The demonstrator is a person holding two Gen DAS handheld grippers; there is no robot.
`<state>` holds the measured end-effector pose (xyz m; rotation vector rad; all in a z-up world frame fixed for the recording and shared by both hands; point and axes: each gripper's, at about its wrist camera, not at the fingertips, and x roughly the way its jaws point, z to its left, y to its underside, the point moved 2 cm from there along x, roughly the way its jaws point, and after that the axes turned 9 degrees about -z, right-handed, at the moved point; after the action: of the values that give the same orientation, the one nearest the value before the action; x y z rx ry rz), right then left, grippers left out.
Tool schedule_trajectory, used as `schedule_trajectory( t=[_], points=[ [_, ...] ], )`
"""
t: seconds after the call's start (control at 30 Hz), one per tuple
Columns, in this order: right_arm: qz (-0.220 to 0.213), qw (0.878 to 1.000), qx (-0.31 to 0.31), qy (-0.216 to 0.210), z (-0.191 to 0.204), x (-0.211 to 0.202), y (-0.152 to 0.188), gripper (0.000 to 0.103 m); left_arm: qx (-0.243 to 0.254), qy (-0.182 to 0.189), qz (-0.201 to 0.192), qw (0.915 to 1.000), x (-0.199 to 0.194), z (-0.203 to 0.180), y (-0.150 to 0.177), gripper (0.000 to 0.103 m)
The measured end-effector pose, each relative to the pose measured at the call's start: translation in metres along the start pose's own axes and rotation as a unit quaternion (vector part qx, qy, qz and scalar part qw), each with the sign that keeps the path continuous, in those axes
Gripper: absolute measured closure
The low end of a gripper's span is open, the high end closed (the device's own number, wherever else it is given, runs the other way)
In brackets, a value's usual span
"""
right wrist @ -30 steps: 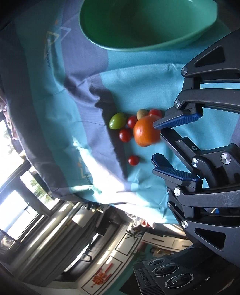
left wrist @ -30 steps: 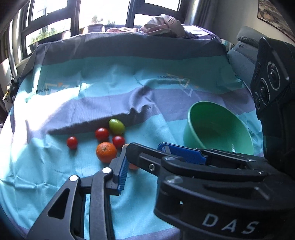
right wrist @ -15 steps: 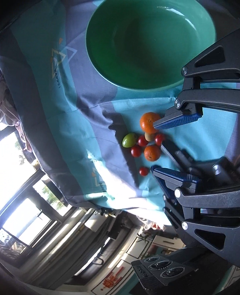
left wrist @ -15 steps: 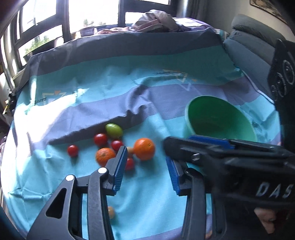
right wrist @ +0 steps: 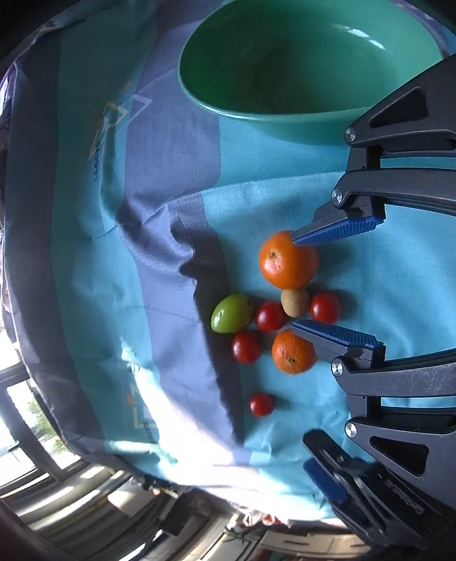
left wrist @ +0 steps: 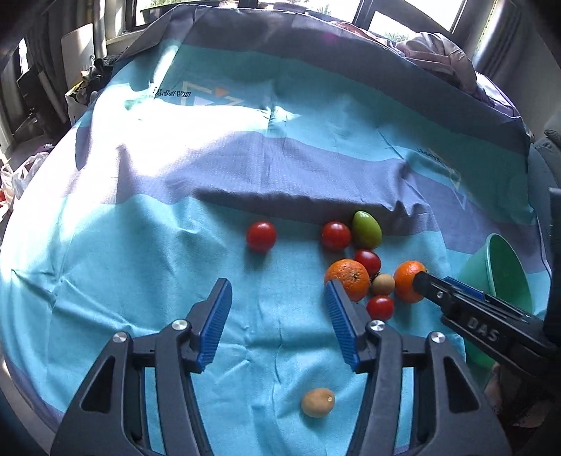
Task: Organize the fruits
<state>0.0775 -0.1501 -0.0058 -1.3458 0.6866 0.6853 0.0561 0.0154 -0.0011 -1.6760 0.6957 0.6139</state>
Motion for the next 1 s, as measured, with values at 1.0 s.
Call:
schedule_trajectory(
  t=[1.0],
  points=[
    [-0.001, 0.997, -0.028, -0.07, 0.01, -0.013, 0.022, 0.057, 0.0, 0.002, 0.001, 1.0, -0.002, -0.001, 0.005, 0.046]
  ],
)
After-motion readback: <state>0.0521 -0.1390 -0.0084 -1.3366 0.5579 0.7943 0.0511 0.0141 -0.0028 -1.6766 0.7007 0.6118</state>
